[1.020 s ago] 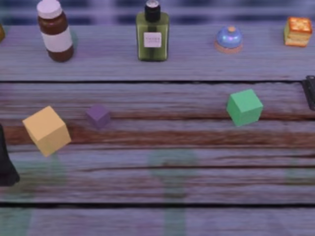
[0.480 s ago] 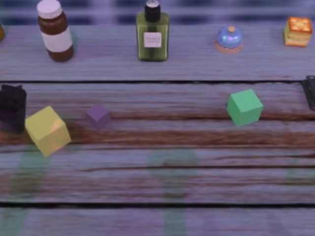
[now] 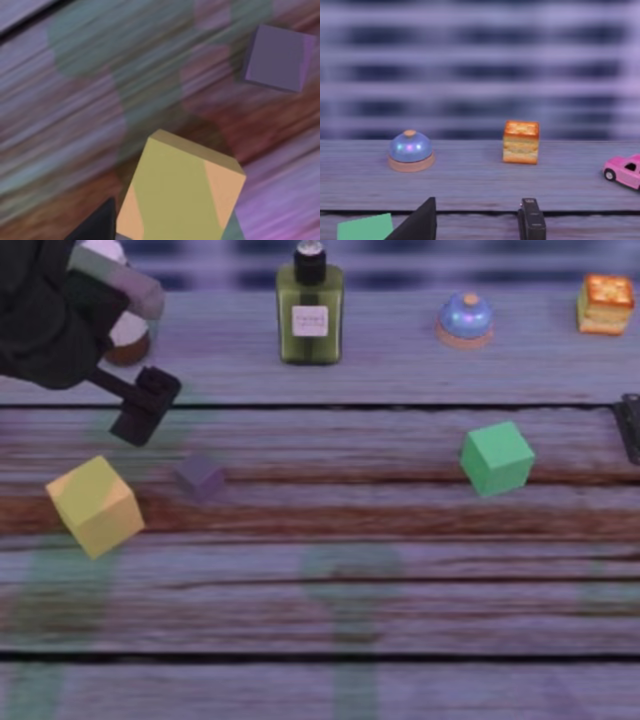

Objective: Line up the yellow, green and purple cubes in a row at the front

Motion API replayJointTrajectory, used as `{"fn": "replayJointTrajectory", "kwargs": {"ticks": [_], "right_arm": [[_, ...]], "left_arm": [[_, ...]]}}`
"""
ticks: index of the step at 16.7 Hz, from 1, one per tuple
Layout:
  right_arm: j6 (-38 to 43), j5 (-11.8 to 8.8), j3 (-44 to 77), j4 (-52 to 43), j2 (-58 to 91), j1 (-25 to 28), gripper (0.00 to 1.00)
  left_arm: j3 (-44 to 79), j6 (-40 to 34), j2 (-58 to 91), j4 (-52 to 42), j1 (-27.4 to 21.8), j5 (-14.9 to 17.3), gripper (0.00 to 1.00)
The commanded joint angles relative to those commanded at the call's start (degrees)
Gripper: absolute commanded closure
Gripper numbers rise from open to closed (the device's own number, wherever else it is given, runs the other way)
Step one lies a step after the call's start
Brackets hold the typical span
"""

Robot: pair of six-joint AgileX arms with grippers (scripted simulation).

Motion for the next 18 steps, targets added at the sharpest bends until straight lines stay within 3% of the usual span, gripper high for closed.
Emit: {"fn": "replayJointTrajectory", "kwargs": {"ticks": [9,18], "right_arm": [[0.00,0.00,0.00,0.00,0.00,0.00,0.00],[0.00,0.00,0.00,0.00,0.00,0.00,0.00]], "left_arm": [[29.52,6.40,32.82,-16.64,-4.53,0.02,0.00],[30.44,6.83,34.68,-16.42,-4.60,0.01,0.00]]}}
